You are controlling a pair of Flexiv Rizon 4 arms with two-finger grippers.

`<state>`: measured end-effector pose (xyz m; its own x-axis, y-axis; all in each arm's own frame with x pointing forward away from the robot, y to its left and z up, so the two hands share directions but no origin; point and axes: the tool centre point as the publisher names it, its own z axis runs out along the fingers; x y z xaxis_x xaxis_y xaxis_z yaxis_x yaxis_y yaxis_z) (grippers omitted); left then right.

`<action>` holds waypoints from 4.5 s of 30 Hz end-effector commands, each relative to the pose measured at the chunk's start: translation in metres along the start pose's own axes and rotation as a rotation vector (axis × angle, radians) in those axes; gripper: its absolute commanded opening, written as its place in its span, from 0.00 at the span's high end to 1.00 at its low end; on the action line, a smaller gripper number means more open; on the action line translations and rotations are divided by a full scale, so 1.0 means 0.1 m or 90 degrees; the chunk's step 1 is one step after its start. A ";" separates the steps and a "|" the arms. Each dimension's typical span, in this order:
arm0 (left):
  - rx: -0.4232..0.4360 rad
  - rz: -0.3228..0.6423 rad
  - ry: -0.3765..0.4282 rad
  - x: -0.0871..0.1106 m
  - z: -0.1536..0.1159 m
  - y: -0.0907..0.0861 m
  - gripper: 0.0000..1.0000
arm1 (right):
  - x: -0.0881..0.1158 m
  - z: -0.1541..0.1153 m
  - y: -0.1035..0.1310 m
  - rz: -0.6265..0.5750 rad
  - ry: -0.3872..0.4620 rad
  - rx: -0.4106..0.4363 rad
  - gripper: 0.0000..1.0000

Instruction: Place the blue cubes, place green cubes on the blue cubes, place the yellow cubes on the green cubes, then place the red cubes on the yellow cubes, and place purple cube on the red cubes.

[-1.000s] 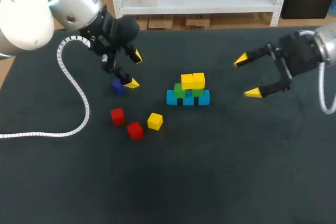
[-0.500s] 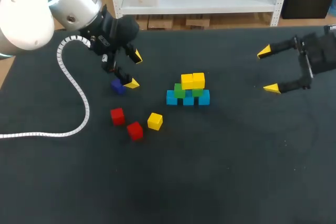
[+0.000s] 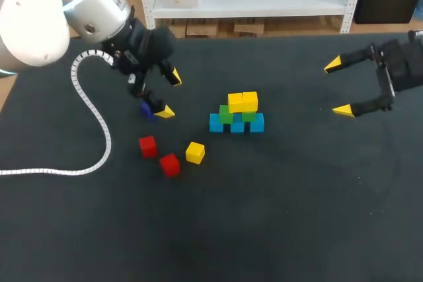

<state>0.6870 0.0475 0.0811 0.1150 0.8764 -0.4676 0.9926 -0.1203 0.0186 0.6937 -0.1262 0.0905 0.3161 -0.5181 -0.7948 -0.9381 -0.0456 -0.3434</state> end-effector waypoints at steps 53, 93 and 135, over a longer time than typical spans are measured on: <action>0.042 0.092 -0.027 -0.06 0.93 -0.64 0.56 | 0.00 0.00 -0.01 0.000 0.001 -0.001 0.00; -0.073 -0.063 -0.024 -0.52 0.07 -0.09 1.00 | 0.00 0.00 -0.01 0.000 0.001 -0.001 0.00; -0.064 -0.079 -0.018 -0.74 0.48 0.26 1.00 | 0.00 0.00 -0.01 0.000 0.001 -0.001 0.00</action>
<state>0.6984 -0.0387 0.0759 -0.0082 0.8656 -0.5007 0.9980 0.0381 0.0497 0.6941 -0.1261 0.0904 0.3163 -0.5177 -0.7949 -0.9381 -0.0462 -0.3432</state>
